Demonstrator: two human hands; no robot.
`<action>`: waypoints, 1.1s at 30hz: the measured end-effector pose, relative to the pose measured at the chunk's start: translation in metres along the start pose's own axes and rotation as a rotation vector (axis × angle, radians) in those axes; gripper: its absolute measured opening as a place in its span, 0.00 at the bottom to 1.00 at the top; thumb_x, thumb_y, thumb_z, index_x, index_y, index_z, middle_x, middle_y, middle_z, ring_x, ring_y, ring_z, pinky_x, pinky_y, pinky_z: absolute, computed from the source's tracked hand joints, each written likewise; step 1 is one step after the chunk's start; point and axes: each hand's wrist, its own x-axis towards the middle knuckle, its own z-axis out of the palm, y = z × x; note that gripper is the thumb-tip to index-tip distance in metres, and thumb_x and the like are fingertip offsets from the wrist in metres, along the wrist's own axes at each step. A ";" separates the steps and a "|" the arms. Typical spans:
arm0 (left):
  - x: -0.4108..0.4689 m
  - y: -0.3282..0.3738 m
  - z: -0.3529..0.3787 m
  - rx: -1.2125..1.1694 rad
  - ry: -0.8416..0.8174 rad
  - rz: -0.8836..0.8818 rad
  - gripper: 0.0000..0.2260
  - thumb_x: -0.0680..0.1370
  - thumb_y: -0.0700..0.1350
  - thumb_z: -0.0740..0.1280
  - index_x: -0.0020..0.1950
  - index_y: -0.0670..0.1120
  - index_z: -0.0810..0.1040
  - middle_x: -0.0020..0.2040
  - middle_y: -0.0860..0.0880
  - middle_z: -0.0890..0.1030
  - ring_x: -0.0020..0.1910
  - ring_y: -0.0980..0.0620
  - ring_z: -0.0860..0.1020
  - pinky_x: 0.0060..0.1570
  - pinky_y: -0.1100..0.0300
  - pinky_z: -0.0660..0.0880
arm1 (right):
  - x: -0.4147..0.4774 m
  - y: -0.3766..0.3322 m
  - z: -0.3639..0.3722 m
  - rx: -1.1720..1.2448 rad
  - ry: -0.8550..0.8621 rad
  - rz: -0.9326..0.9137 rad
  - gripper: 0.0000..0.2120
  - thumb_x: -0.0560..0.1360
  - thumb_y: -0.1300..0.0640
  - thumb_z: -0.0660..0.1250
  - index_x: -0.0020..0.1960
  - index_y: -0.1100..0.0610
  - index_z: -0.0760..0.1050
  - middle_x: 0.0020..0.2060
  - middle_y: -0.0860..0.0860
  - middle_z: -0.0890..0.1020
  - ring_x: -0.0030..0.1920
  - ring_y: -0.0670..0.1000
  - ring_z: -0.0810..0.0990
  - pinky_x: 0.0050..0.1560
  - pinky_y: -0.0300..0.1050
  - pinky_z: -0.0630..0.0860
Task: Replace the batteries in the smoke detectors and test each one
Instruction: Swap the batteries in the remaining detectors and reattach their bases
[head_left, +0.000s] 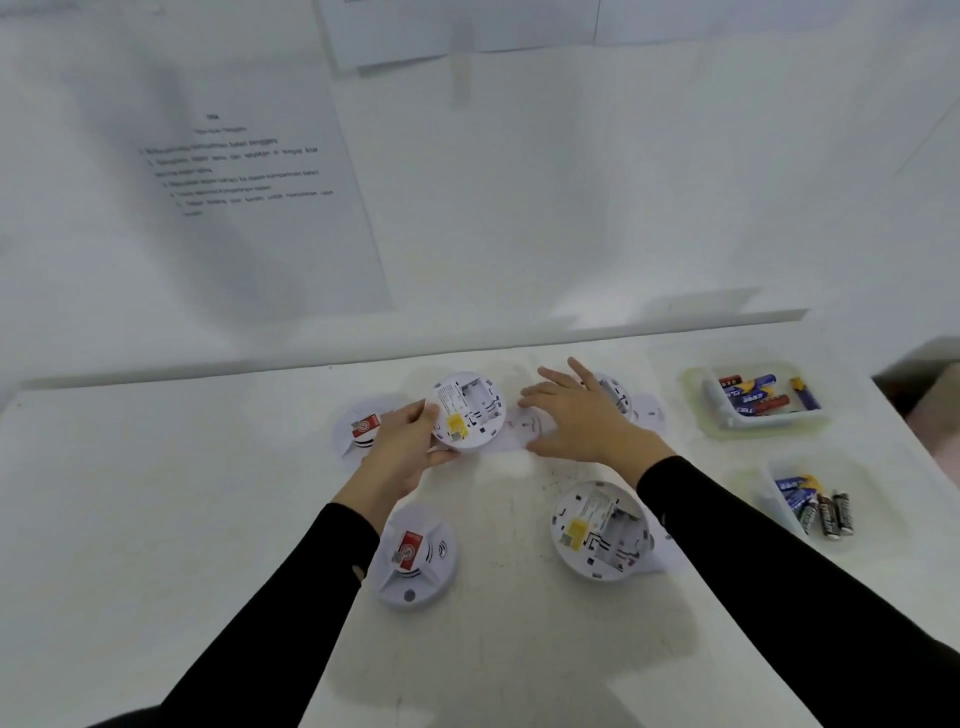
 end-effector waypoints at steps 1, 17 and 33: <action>0.002 -0.002 0.002 0.009 0.003 -0.009 0.15 0.85 0.42 0.59 0.69 0.36 0.73 0.60 0.38 0.80 0.55 0.41 0.81 0.51 0.46 0.81 | 0.000 0.001 0.001 0.005 -0.011 -0.004 0.29 0.73 0.40 0.66 0.71 0.47 0.67 0.72 0.42 0.68 0.77 0.45 0.52 0.76 0.52 0.34; 0.011 -0.018 0.002 0.148 0.068 0.069 0.19 0.82 0.43 0.65 0.72 0.38 0.72 0.64 0.41 0.79 0.59 0.44 0.80 0.51 0.56 0.81 | 0.002 -0.005 -0.001 0.128 0.012 0.045 0.32 0.71 0.38 0.68 0.71 0.47 0.67 0.70 0.44 0.71 0.76 0.43 0.57 0.73 0.51 0.30; 0.020 -0.013 -0.074 0.916 0.254 0.194 0.52 0.67 0.60 0.78 0.81 0.49 0.51 0.76 0.43 0.61 0.75 0.40 0.60 0.72 0.45 0.59 | -0.020 -0.059 -0.015 0.598 0.276 -0.023 0.18 0.78 0.58 0.63 0.67 0.53 0.73 0.67 0.46 0.75 0.75 0.46 0.61 0.76 0.47 0.52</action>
